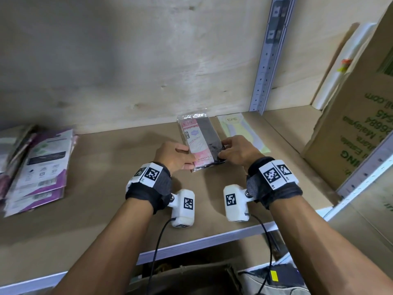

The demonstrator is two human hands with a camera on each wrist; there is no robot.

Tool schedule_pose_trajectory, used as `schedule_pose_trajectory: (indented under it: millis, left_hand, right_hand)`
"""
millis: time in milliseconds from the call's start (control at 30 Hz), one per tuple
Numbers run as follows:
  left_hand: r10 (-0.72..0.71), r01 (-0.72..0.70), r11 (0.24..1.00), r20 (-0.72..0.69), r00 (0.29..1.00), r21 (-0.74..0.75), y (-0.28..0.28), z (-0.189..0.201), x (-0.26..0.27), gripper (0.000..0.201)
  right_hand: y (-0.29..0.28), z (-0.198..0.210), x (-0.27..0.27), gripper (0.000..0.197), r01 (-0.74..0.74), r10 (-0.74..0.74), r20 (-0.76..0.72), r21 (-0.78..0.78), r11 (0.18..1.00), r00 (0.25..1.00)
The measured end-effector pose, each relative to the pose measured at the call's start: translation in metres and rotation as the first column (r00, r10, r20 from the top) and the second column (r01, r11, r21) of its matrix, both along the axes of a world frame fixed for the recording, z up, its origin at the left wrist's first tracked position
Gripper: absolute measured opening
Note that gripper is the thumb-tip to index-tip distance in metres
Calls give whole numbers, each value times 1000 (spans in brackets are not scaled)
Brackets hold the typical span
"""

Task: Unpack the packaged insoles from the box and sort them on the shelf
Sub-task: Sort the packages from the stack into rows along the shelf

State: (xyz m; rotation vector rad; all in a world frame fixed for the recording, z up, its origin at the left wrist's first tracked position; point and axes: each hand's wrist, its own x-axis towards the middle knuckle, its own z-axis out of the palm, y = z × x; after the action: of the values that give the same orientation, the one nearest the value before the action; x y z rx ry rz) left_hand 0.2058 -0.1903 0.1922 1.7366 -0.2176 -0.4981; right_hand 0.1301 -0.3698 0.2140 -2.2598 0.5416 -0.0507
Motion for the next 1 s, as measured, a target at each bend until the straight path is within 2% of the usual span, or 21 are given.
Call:
schedule_pose_trajectory:
  millis: [133,267,367,467,600,767,900,1000]
  left_hand:
    - [18,-18,1000,-3,1000,-16,1,5,-3,41]
    - [68,-69,998,44,997,11,21,12,-2,41]
    - [113,-113,993,26,993,-27,49,20,-1,32]
    - [177,-175,983,32,984,-57,82,33,-2,20]
    - [241,-238,970,52,969,-52,140,48,1,9]
    - [362,-361,932,105,926,-35,220,60,-1,3]
    - [436,-434,900,112,893,-39,269,71,-7,5]
    - [468,-467,883,98,878,-43,295,78,-9,15]
  right_hand:
    - [2,3,0,35,-9,8,-33,-29,1000,999]
    - [6,11,-3,53,105,-102,33,-74,992,994]
    - [17,19,-6,29,139,-125,171,-74,987,977]
    - [38,27,-12,20,48,-43,236,-17,999,971]
    - [79,32,-17,17,-102,55,228,200,974,972]
    - [140,29,-3,16,-267,242,148,181,946,959]
    - [204,22,27,16,-345,328,109,234,909,938]
    - [250,18,49,13,-368,374,48,330,869,926]
